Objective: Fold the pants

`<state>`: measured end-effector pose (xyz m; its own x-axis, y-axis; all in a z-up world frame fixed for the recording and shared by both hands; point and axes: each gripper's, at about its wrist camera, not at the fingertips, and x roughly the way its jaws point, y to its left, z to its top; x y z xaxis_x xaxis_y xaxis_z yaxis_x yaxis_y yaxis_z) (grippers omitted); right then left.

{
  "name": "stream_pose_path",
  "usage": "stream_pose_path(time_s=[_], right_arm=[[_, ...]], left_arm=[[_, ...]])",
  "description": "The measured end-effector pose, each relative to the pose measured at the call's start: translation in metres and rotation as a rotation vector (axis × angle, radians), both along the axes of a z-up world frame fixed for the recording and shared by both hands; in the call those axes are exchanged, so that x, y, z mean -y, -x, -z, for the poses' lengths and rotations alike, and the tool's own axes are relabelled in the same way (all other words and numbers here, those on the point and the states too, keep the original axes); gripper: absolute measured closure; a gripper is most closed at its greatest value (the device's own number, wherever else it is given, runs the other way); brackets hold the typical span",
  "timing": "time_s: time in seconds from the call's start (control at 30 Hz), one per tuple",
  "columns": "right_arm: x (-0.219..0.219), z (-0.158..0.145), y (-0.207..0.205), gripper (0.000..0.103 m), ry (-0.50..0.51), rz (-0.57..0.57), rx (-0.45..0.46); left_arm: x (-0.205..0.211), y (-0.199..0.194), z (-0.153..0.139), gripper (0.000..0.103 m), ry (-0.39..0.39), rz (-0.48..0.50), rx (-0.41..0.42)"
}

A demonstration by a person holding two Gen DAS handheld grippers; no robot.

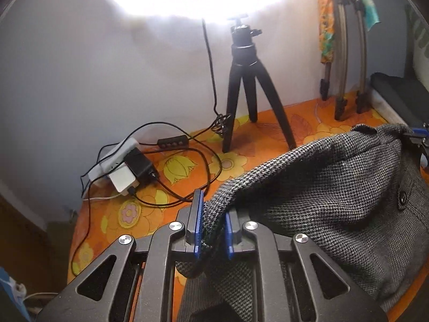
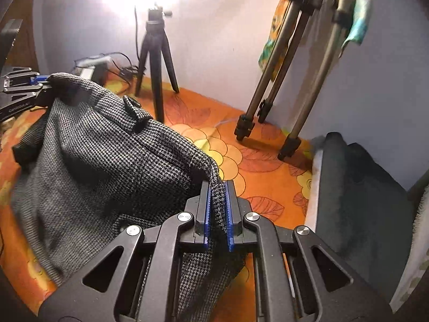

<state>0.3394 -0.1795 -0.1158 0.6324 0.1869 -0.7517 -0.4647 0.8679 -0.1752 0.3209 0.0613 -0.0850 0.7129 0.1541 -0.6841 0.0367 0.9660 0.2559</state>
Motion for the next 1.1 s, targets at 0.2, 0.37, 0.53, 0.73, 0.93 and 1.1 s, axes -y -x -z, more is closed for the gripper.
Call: stream_pose_path(time_s=[0.2, 0.37, 0.53, 0.73, 0.93, 1.1], right_arm=[[-0.007, 0.020, -0.015, 0.093, 0.051, 0.038, -0.041], [-0.008, 0.032, -0.030, 0.093, 0.073, 0.075, -0.079], [-0.011, 0.038, -0.034, 0.093, 0.098, 0.111, -0.088], [-0.008, 0.028, -0.028, 0.078, 0.091, 0.115, -0.076], [0.032, -0.011, 0.007, 0.036, -0.016, 0.161, -0.038], [0.081, -0.019, 0.069, 0.031, -0.170, 0.211, -0.122]], left_arm=[[-0.015, 0.009, -0.009, 0.044, 0.019, -0.019, 0.031], [-0.034, 0.036, -0.016, 0.037, 0.029, -0.027, 0.027], [-0.068, 0.065, -0.012, 0.034, 0.117, -0.049, -0.029], [-0.082, 0.090, 0.022, 0.034, 0.177, -0.046, -0.125], [-0.081, 0.111, 0.033, 0.034, 0.241, -0.052, -0.124], [-0.086, 0.126, 0.034, 0.034, 0.308, -0.064, -0.101]])
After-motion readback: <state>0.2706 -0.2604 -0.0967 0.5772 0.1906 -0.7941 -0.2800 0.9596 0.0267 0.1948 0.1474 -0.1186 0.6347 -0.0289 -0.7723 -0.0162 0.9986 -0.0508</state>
